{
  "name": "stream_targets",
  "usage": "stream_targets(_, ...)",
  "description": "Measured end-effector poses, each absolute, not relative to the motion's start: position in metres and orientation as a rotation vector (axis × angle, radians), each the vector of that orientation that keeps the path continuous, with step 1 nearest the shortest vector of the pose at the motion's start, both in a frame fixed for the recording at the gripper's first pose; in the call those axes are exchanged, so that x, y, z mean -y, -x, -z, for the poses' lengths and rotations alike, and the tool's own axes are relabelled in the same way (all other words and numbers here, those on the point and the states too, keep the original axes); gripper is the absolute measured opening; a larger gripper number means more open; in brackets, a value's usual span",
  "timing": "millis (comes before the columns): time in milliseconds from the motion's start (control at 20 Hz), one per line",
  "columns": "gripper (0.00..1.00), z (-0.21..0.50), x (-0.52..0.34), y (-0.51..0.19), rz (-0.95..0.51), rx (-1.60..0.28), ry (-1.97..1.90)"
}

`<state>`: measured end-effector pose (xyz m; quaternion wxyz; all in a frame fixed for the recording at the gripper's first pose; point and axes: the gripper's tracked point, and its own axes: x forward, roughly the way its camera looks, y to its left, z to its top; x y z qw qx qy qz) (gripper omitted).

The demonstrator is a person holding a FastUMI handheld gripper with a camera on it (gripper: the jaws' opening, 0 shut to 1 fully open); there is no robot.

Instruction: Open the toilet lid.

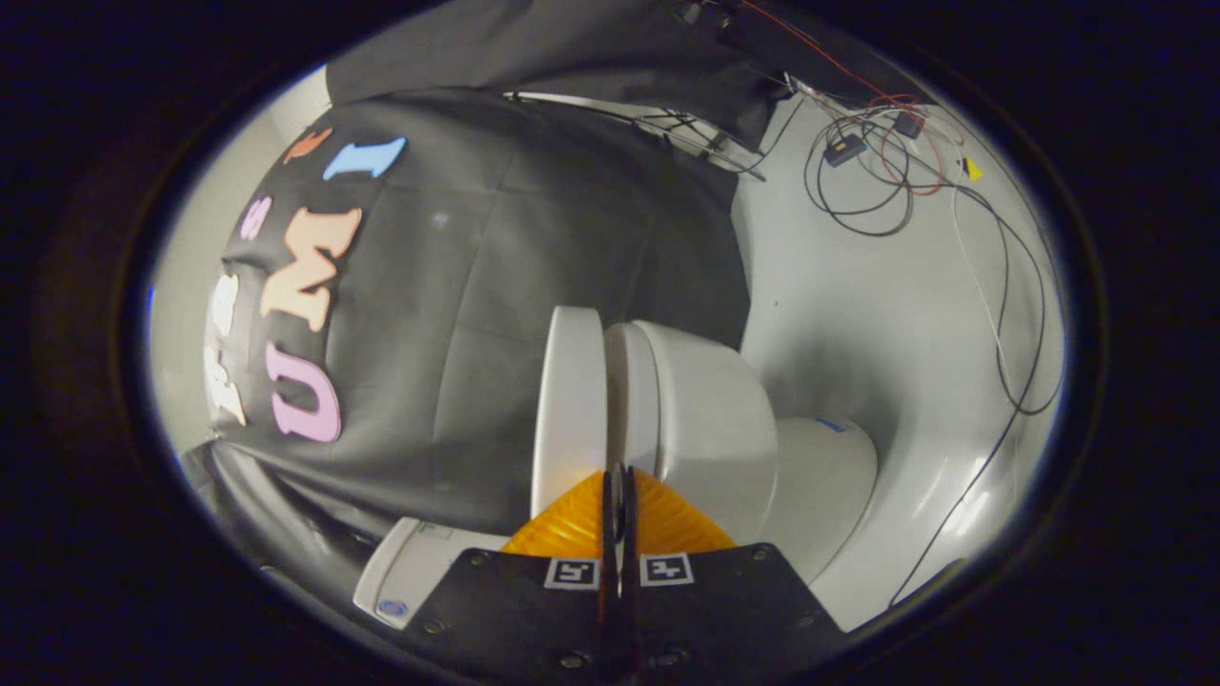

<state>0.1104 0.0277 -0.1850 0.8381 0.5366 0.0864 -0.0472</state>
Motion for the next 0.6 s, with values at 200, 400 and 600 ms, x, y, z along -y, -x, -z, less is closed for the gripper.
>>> stream_targets(200, 0.01, 0.179, -0.028, -0.108, 0.123, -0.193, -1.099)
stream_targets(400, 0.01, 0.176, -0.031, -0.107, 0.167, -0.235, -1.032)
stream_targets(600, 0.01, 0.168, -0.033, -0.104, 0.227, -0.250, -1.015)
